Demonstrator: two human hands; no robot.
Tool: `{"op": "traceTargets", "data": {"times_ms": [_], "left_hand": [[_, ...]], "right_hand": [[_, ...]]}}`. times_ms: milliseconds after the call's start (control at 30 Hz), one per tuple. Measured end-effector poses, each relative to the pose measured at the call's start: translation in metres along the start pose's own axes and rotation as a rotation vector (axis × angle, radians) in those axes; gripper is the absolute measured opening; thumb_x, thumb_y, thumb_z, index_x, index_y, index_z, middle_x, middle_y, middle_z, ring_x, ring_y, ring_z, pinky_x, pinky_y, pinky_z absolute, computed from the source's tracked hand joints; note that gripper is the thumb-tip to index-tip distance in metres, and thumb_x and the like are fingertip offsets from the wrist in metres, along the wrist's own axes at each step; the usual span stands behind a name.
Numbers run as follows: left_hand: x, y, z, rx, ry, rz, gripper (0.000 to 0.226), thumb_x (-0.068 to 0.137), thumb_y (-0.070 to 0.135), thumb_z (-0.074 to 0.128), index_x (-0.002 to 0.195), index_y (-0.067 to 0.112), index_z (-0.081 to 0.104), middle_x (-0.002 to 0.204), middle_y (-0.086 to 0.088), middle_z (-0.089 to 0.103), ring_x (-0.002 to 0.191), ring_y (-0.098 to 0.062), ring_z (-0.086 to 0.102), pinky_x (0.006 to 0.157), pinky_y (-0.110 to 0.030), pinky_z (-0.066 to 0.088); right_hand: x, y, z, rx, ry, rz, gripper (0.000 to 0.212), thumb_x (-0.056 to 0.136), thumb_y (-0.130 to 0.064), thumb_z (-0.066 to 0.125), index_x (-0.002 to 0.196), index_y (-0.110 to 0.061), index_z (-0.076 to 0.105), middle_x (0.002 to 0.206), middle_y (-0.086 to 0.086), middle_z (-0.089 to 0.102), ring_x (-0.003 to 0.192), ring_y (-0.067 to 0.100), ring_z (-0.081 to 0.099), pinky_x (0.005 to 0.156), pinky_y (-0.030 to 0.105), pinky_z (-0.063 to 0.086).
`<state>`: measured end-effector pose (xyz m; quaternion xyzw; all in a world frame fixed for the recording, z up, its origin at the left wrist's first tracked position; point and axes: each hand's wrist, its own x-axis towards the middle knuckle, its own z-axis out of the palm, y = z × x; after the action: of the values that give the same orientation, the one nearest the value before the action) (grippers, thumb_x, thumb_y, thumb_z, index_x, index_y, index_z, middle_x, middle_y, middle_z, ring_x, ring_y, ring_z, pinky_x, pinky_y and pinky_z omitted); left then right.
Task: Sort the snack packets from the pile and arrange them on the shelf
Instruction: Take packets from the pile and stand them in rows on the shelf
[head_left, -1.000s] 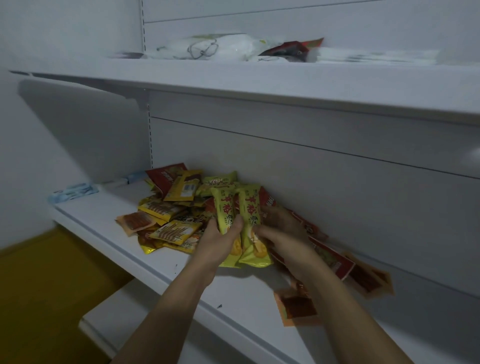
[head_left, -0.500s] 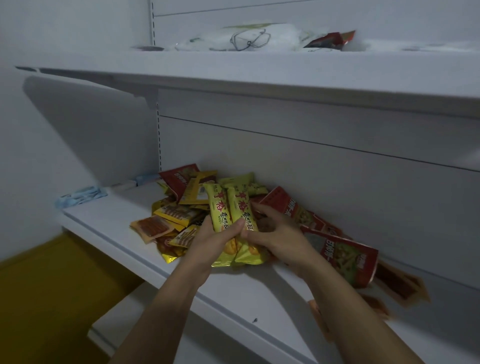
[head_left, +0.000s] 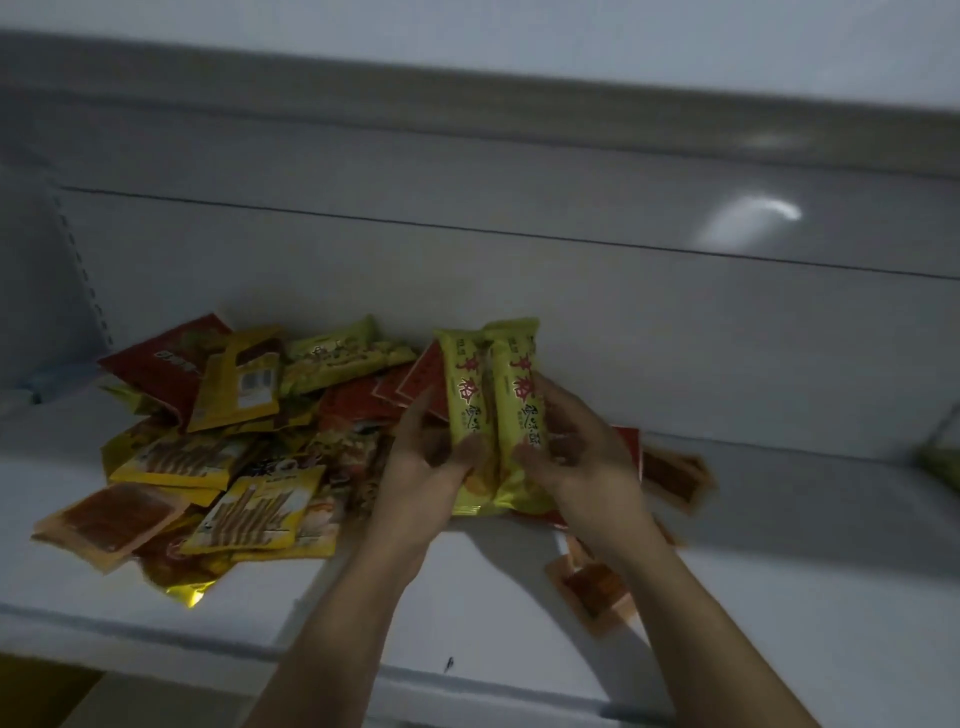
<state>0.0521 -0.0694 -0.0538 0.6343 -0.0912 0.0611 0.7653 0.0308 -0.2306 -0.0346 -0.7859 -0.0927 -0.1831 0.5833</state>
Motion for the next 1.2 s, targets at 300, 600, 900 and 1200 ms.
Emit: {"op": "traceTargets", "data": {"times_ms": [300,600,900,1200], "left_hand": [[-0.02,0.001,0.085,0.05,-0.206,0.047,0.053,0.096,0.009,0.06,0.132,0.046,0.049,0.108,0.01,0.073,0.104,-0.01,0.068,0.087,-0.034,0.057],[-0.076,0.0,0.211,0.003,-0.395,-0.063,0.066,0.085,-0.003,0.07,0.138,0.031,0.049,0.108,-0.002,0.074,0.097,-0.02,0.072,0.081,-0.04,0.059],[-0.165,-0.024,0.35,0.007,-0.503,-0.144,0.058,0.091,0.008,0.068,0.138,0.036,0.048,0.096,-0.005,0.077,0.088,-0.027,0.073,0.082,-0.044,0.06],[-0.228,-0.049,0.454,0.081,-0.667,-0.095,0.047,0.094,0.014,0.065,0.133,0.039,0.055,0.104,0.002,0.071,0.086,-0.005,0.07,0.067,-0.017,0.054]], "right_hand": [[-0.042,0.004,-0.073,-0.065,0.232,0.027,0.049,0.083,-0.011,0.073,0.122,-0.04,0.065,0.105,0.004,0.071,0.087,0.028,0.069,0.074,0.046,0.059],[-0.122,0.008,-0.199,-0.11,0.391,0.094,0.053,0.082,-0.011,0.076,0.126,-0.039,0.063,0.113,-0.003,0.066,0.077,0.005,0.067,0.059,0.019,0.056],[-0.219,0.037,-0.328,-0.199,0.607,0.156,0.049,0.085,-0.017,0.074,0.123,-0.046,0.063,0.113,-0.014,0.064,0.075,0.011,0.062,0.065,0.027,0.055],[-0.289,0.051,-0.425,-0.295,0.712,0.282,0.045,0.084,-0.018,0.077,0.12,-0.042,0.065,0.117,-0.017,0.061,0.1,0.01,0.062,0.088,0.036,0.054]]}}
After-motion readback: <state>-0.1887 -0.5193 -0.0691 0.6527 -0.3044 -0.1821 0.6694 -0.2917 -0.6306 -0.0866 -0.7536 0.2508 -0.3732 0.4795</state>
